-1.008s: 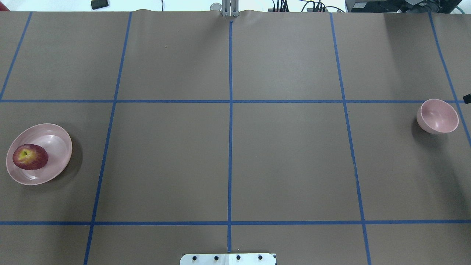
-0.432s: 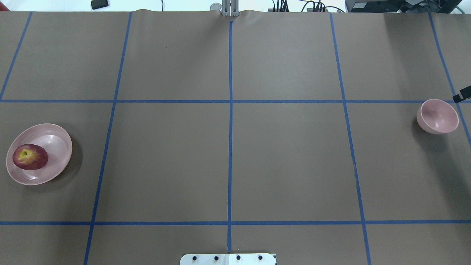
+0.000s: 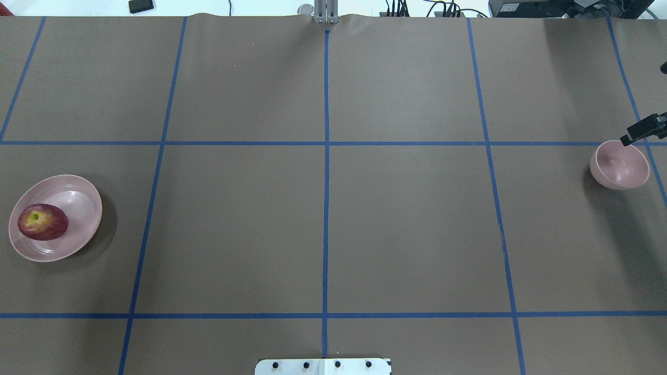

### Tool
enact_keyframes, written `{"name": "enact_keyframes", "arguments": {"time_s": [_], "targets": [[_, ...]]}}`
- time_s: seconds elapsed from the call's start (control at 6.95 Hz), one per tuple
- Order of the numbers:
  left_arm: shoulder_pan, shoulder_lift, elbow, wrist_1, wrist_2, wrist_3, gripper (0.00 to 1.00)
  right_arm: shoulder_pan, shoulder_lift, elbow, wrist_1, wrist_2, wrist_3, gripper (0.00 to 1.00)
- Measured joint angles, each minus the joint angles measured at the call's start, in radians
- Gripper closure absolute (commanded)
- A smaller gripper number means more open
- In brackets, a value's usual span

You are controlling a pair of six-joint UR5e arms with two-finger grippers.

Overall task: Move apple from plate to bowl
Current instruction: 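Reach the right gripper to the small pink bowl and grasp its rim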

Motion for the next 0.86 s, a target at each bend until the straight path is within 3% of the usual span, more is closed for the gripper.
{"name": "enact_keyframes", "arguments": {"time_s": [0.29,0.43,0.58,0.72,0.86], "targets": [[0.0,0.005,0.001,0.005,-0.002,-0.001,0.02,-0.011,-0.021,-0.008,0.003,-0.007,-0.003,0.01],[0.0,0.013,0.001,0.005,-0.006,-0.001,0.02,-0.013,-0.037,-0.018,0.017,-0.006,-0.004,0.07],[0.0,0.02,0.001,0.003,-0.014,-0.002,0.02,-0.017,-0.046,-0.045,0.044,-0.005,-0.004,0.32],[0.0,0.024,-0.001,0.0,-0.019,-0.002,0.02,-0.024,-0.046,-0.065,0.065,-0.005,-0.002,0.89],[-0.001,0.025,-0.001,-0.001,-0.02,-0.002,0.02,-0.033,-0.04,-0.075,0.073,-0.006,0.003,1.0]]}}
